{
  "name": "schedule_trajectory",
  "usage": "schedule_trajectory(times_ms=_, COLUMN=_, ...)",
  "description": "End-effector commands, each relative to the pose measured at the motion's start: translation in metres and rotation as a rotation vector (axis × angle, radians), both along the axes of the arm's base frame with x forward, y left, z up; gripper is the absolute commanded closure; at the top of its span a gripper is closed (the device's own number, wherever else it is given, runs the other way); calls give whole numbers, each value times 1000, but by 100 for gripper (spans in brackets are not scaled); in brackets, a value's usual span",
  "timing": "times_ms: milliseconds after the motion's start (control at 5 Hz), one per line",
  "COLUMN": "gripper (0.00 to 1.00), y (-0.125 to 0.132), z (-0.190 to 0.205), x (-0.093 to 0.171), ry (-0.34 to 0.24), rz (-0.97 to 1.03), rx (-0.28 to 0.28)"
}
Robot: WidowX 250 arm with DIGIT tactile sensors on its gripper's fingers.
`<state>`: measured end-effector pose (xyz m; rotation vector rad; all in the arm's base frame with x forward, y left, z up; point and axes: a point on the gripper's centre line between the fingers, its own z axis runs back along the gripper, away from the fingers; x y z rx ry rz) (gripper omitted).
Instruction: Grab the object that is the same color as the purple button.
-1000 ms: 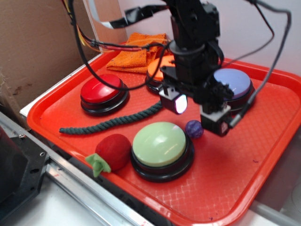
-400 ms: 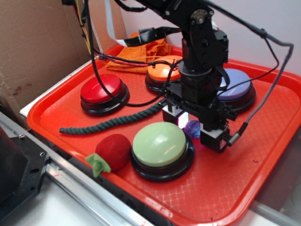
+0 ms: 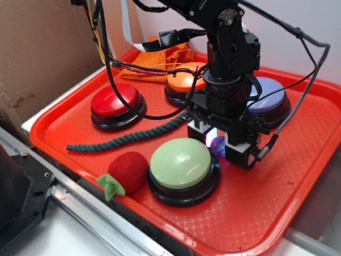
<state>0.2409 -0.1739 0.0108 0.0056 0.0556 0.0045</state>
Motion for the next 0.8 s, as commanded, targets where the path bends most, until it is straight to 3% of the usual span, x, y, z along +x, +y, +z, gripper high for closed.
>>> schedule_trajectory(times_ms=0, gripper=100, y=13, z=64, x=12, ry=-13, rz=-135, rx=64)
schedule_trajectory(times_ms=200, gripper=100, y=18, z=103, x=8, ry=-57, rz=-102, rx=87)
schedule_trajectory(times_ms=400, gripper=100, y=18, z=142, x=3, ry=-131, rz=-84, rx=61)
schedule_trajectory(times_ms=600, gripper=100, y=24, z=169, x=1, ry=-185, rz=-98, rx=-32)
